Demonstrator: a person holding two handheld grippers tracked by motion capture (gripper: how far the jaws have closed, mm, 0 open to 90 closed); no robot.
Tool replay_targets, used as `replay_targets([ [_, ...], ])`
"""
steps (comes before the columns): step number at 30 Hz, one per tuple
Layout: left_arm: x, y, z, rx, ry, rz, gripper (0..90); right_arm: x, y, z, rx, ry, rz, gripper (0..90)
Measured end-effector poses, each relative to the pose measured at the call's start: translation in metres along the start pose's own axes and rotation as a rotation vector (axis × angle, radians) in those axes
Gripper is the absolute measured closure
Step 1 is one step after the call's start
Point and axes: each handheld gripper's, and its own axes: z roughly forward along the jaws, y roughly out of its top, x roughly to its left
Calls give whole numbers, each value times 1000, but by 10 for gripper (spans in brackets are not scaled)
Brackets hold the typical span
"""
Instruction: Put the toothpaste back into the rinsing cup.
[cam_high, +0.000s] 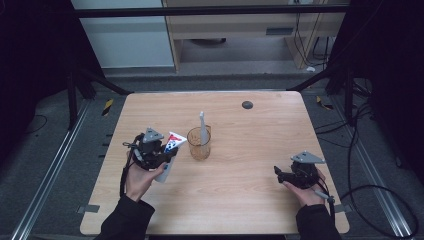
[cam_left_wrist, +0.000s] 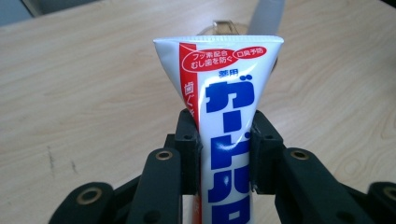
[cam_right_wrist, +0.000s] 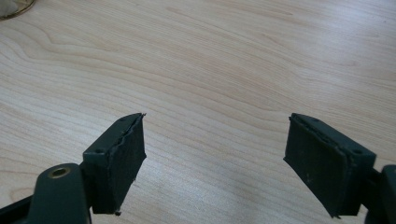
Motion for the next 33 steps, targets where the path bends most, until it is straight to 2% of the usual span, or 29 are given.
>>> replay_targets([
  [9, 10, 21, -4, -112, 33, -29, 691, -1, 0, 0, -2, -3, -1, 201],
  [17, 12, 33, 8, -200, 70, -53, 691, 0, 0, 0, -2, -2, -1, 201],
  [24, 12, 43, 17, -276, 76, -80, 691, 0, 0, 1, -4, 2, -5, 201],
  [33, 12, 52, 25, -356, 84, -92, 691, 0, 0, 2, -4, 2, -7, 201],
])
